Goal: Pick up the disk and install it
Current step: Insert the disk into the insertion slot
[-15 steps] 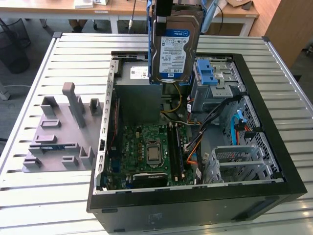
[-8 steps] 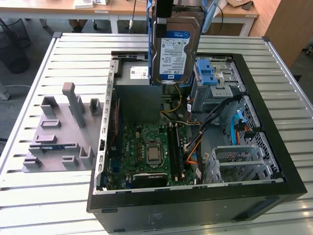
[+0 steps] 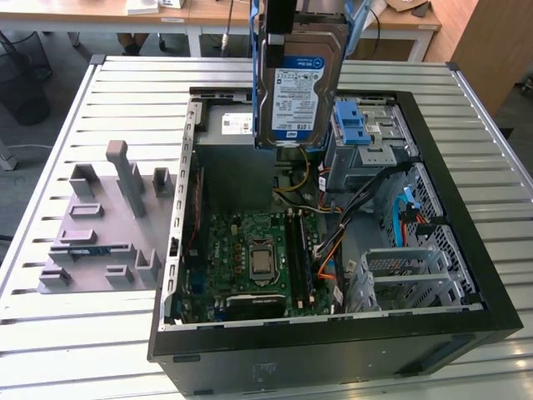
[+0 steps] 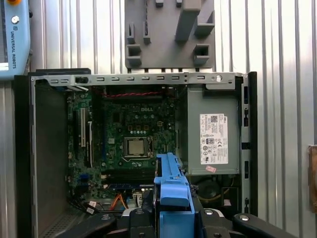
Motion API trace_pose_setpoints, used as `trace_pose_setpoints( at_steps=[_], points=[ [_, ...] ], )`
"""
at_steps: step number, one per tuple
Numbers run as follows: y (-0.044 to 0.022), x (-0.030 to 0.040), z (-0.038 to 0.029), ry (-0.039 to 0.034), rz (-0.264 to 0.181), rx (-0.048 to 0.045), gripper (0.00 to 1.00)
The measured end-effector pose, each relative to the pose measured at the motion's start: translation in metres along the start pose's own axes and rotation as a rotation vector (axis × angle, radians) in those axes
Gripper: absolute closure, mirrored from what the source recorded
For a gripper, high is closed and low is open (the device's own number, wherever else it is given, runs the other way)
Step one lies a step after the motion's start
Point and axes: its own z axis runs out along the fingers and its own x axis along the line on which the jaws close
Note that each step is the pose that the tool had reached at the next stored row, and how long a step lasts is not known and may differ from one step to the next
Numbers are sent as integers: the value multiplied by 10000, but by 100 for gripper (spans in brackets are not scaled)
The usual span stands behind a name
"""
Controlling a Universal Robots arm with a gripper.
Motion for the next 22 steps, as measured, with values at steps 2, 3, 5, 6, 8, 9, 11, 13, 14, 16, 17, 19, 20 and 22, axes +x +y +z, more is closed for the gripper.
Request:
trace_pose_setpoints(
  at_steps=[2,3,5,6,8,9,11,13,14,16,17,19,20,22],
  points=[
    [-1,20,-1,4,0,0,64],
    [-2,30,-1,4,0,0,64],
    [-2,51,0,6,0,0,64],
    [-3,62,0,7,-1,1,64],
    [-4,83,-1,10,-1,1,64],
    [-4,93,-1,13,-1,1,64],
    [-5,112,-1,15,0,1,64],
    [-6,133,-1,19,0,1,64],
    [-6,145,-1,20,0,1,64],
    [-7,170,-1,21,0,1,64],
    [-8,183,-1,22,0,1,64],
    [-9,209,-1,25,0,1,64],
    [-9,222,-1,27,1,1,64],
    [-11,248,-1,32,0,1,64]
  ],
)
